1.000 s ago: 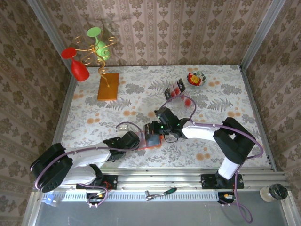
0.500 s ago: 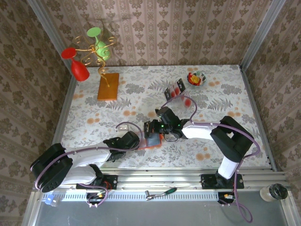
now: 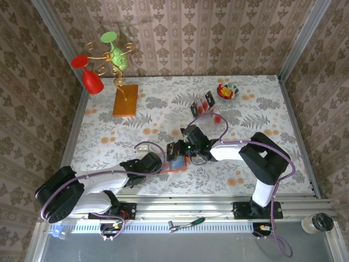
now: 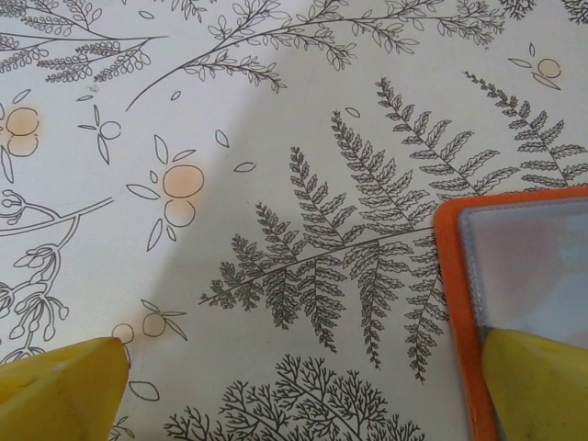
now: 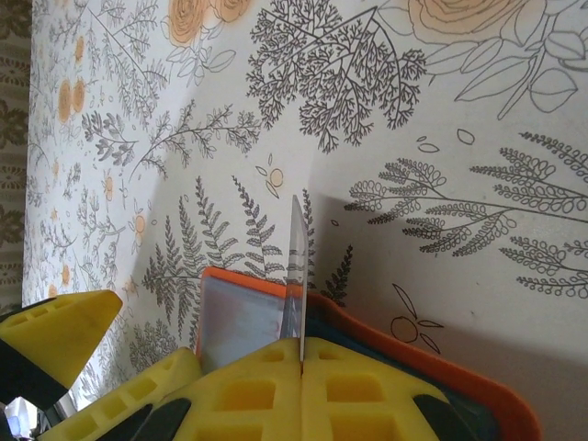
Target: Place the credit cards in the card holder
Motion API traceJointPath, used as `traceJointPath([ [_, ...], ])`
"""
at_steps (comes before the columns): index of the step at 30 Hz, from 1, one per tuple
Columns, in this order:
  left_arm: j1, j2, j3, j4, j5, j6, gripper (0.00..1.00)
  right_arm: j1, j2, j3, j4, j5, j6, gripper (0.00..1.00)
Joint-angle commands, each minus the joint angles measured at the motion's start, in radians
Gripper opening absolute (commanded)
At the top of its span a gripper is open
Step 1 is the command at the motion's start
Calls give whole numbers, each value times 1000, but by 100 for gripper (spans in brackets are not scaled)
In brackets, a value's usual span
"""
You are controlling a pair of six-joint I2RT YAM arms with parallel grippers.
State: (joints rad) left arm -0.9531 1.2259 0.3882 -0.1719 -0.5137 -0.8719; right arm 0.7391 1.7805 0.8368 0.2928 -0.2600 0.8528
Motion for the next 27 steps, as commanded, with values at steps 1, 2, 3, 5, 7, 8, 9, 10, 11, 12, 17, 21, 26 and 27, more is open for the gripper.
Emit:
traceJointPath([
  [1, -8, 11, -10, -74, -5, -5, 100, -4, 20, -24, 17, -23, -2, 0],
  [2, -9, 11, -10, -77, -5, -7, 100, -3, 19, -27, 20, -26, -2, 0],
  [3, -9, 11, -11, -78, -6, -7, 100, -3, 19, -31, 25, -31, -3, 0],
  [5, -9, 9, -9, -80, -6, -7, 100, -3, 18, -38, 34, -40, -7, 0],
  [7, -10, 9, -9, -81, -6, -7, 100, -3, 17, -47, 41, -50, -14, 0],
  [8, -9, 9, -9, -83, -6, -7, 100, -4, 17, -52, 45, -54, -18, 0],
  [9, -9, 9, -9, -84, -8, -7, 100, -4, 16, -57, 49, -59, -23, 0],
  [10, -9, 9, -8, -83, -8, -7, 100, -4, 15, -62, 50, -61, -26, 0],
  [11, -9, 11, -8, -83, -8, -7, 100, -5, 13, -66, 50, -64, -29, 0],
  [12, -9, 11, -7, -83, -8, -7, 100, -7, 13, -72, 51, -66, -32, 0],
  [17, -9, 17, -5, -84, -8, -10, 100, -7, 12, -94, 61, -83, -40, 0],
  [21, -9, 18, -5, -85, -8, -9, 100, -9, 11, -109, 65, -96, -47, 0],
  [26, -9, 21, -2, -85, -8, -7, 100, -7, 4, -128, 66, -105, -55, 0],
  [27, -9, 21, -1, -86, -9, -8, 100, -7, 1, -134, 65, -105, -55, 0],
])
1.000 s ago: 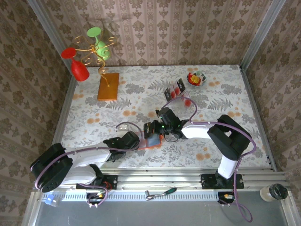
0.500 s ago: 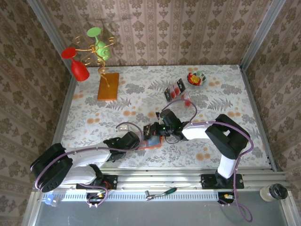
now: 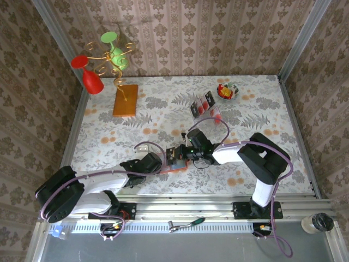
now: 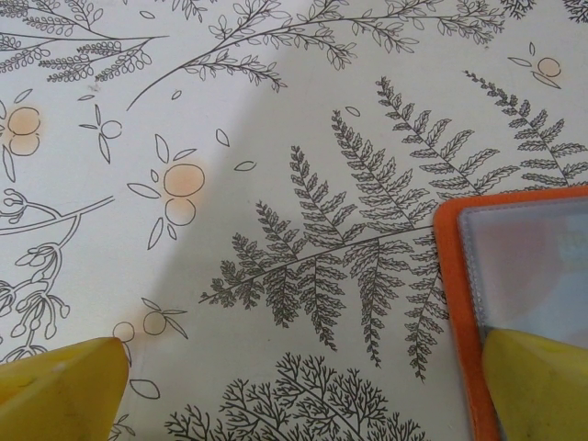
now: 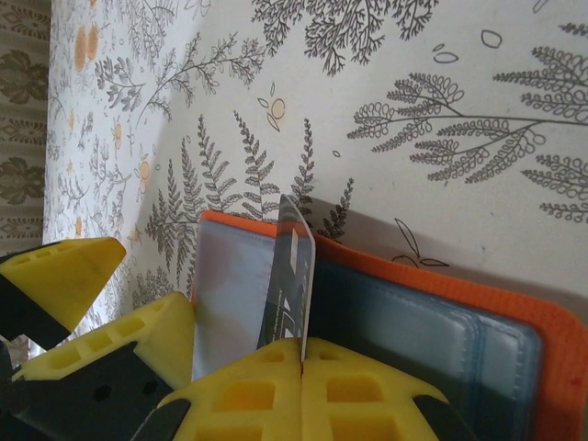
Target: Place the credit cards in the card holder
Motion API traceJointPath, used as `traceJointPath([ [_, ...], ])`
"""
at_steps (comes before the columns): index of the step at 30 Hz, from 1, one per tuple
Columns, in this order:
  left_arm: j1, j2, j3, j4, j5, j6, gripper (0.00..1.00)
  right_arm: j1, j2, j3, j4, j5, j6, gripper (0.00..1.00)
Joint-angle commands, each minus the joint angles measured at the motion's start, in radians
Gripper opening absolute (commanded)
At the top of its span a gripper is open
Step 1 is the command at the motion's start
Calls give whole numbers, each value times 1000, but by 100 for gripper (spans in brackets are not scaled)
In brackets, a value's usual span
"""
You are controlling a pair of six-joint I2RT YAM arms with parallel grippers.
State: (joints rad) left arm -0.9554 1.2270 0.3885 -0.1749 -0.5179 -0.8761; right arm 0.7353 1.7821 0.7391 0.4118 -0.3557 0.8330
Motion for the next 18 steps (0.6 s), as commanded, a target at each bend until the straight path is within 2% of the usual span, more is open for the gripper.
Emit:
traceJointPath([
  [1, -7, 22, -2, -83, -5, -4, 100, -3, -2, -41, -54, -11, -36, 0],
  [18, -6, 24, 1, -87, -5, -3, 100, -1, 2, -67, -54, -54, -37, 0],
])
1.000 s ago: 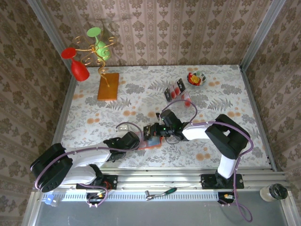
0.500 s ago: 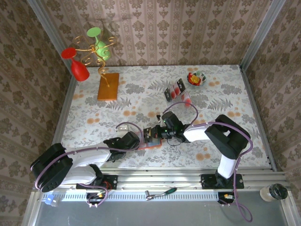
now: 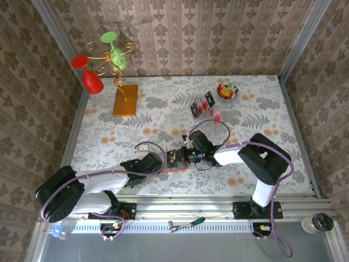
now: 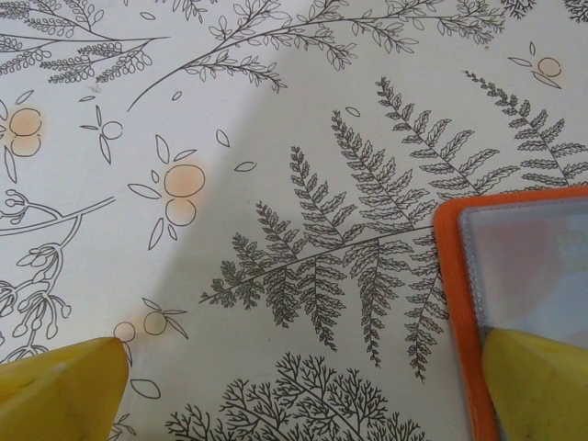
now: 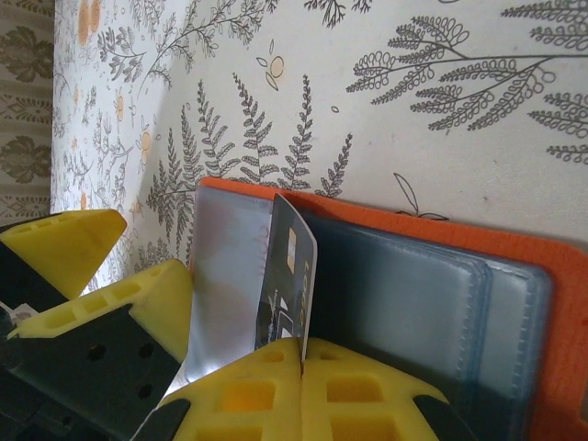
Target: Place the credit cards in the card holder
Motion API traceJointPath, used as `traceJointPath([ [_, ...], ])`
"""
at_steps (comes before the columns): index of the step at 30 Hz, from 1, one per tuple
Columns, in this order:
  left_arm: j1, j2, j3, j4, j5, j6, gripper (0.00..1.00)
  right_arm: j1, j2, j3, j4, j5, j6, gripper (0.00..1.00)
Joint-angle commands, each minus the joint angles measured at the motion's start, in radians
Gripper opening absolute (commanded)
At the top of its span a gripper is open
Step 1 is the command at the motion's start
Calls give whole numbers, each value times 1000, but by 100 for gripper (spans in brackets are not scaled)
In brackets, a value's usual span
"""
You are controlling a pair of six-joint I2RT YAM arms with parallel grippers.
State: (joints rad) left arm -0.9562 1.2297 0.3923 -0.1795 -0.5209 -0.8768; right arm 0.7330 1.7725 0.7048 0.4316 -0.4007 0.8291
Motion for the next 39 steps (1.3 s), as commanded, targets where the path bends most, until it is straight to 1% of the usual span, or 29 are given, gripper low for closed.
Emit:
traceJointPath([
  [1, -6, 21, -1, -83, -2, -1, 100, 2, 13, -33, -75, -10, -33, 0],
  [39, -6, 32, -7, -71, 1, -4, 100, 15, 67, 4, -126, -26, -30, 0],
])
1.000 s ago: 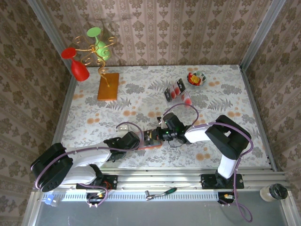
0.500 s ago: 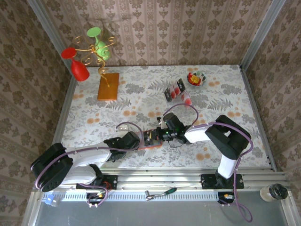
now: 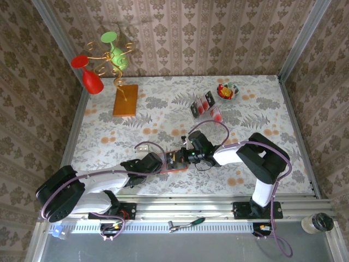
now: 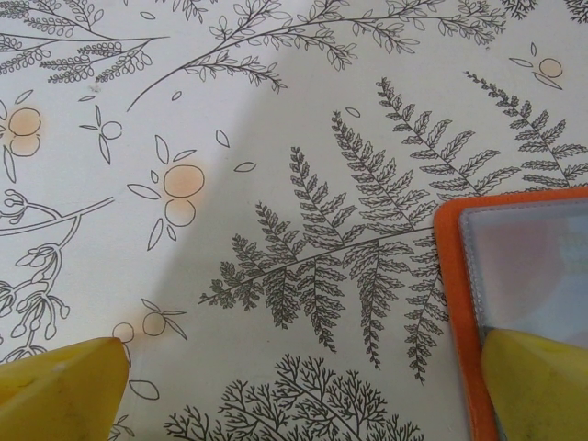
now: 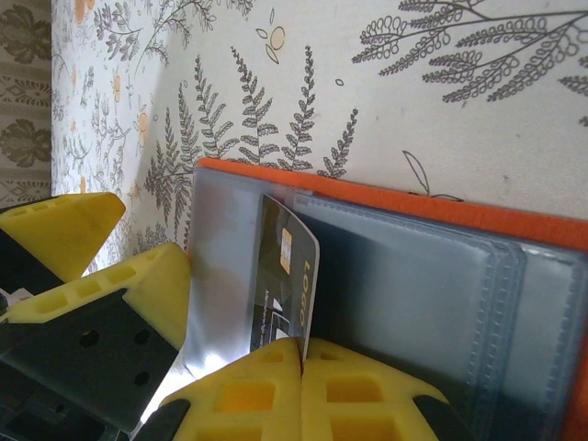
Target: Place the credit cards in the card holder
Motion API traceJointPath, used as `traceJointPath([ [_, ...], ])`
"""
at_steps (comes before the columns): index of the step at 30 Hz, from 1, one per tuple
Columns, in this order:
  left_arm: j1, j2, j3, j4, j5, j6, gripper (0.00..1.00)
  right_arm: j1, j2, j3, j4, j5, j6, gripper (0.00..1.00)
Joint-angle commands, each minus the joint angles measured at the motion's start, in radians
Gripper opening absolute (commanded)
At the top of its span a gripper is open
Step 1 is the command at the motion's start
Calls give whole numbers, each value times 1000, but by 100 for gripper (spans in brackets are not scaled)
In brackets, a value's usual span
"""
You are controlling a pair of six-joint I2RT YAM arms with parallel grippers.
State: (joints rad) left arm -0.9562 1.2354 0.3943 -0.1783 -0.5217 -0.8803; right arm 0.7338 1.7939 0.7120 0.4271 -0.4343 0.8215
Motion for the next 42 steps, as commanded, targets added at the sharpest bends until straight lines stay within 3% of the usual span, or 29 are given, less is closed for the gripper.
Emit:
traceJointPath([
  [1, -7, 26, -9, -72, 2, 0, 100, 15, 47, 0, -124, 6, -22, 0],
  [6, -7, 29, -11, -67, 2, -1, 100, 18, 49, 18, -160, 0, -40, 2],
  [9, -6, 32, -12, -63, 3, -2, 100, 16, 28, 46, -230, 3, -74, 14],
  [13, -7, 39, -15, -52, 6, -5, 100, 7, -11, 103, -354, 10, -140, 37],
  [16, -7, 45, -15, -46, 7, -5, 100, -12, -40, 134, -425, 17, -172, 47],
  [19, -7, 50, -15, -41, 8, -5, 100, -33, -68, 163, -493, 35, -206, 50],
  [23, -8, 50, -16, -39, 8, -5, 100, -46, -92, 205, -560, 61, -243, 48],
  [27, -7, 50, -19, -39, 8, -5, 100, -44, -74, 232, -587, 57, -254, 27],
  [31, -8, 50, -20, -37, 8, -2, 100, -35, -49, 244, -580, 45, -252, 13],
  [42, -8, 50, -9, -42, 8, 4, 100, -3, 19, 295, -575, 42, -239, 10],
])
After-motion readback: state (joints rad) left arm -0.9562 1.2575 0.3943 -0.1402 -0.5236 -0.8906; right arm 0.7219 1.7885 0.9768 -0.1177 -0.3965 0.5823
